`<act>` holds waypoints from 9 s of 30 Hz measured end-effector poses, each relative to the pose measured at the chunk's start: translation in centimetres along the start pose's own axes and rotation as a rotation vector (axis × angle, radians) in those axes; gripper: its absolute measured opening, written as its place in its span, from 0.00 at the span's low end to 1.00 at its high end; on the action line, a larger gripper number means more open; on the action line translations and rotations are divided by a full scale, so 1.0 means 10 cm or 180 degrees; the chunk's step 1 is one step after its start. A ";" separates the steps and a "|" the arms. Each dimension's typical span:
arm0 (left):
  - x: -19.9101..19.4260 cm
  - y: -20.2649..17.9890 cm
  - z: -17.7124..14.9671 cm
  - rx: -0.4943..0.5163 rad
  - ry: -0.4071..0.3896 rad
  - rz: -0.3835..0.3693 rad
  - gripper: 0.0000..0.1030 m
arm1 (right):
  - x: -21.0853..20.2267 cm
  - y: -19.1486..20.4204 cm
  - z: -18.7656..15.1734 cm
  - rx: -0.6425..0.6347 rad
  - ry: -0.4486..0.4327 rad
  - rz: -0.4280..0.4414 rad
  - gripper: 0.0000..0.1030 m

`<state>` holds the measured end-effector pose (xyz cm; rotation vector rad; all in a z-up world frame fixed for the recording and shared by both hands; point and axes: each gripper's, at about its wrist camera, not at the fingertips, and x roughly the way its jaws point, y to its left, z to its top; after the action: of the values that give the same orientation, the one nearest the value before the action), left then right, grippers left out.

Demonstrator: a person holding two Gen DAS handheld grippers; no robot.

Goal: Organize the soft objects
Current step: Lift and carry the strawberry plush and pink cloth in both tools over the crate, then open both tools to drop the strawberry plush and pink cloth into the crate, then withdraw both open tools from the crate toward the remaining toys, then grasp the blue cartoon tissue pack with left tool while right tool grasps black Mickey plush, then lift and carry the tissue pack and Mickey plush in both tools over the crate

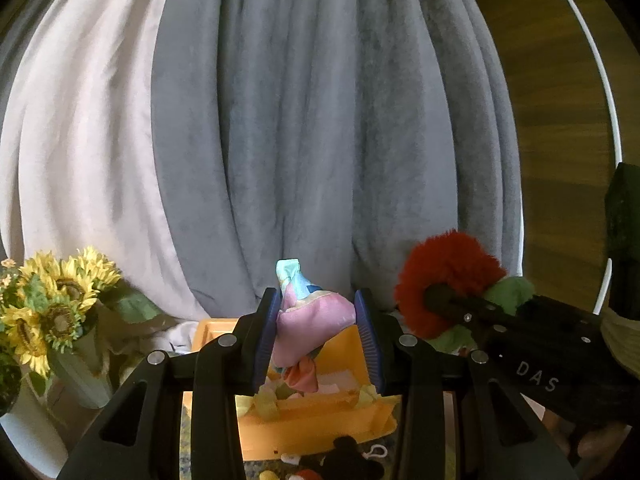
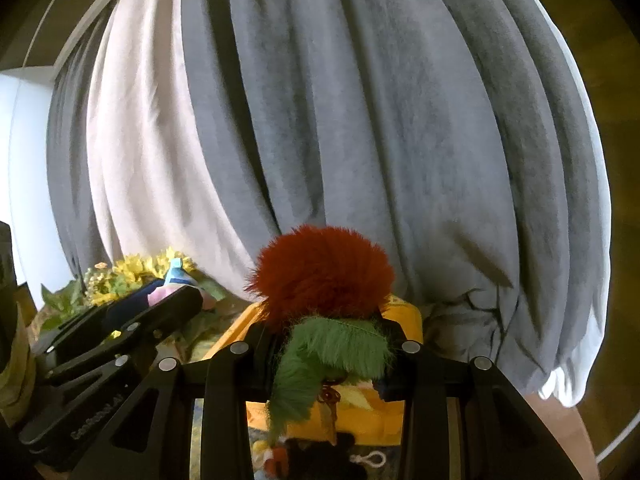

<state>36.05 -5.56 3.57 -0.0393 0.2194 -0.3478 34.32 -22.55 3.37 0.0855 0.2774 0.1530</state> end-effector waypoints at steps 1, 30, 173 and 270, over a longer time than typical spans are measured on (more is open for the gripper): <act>0.04 0.01 0.01 -0.0004 0.0009 0.0007 0.37 | 0.04 -0.01 0.02 -0.0014 -0.0001 -0.0014 0.35; 1.43 0.31 -0.13 0.0044 0.0867 -0.0076 0.37 | 1.73 -0.42 0.06 -0.0025 0.1103 0.0169 0.35; 0.60 0.09 -2.26 0.0234 0.2373 0.0190 0.50 | 1.32 -0.11 -1.86 -0.0541 0.1898 0.0719 0.76; -0.27 0.24 -0.04 0.0318 -0.0164 0.0475 0.49 | 0.00 0.00 -0.03 -0.0037 0.0124 -0.0231 0.53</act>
<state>34.32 -2.35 3.57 0.0663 0.1526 -0.2084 34.26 -22.55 3.12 0.0607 0.3181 0.0842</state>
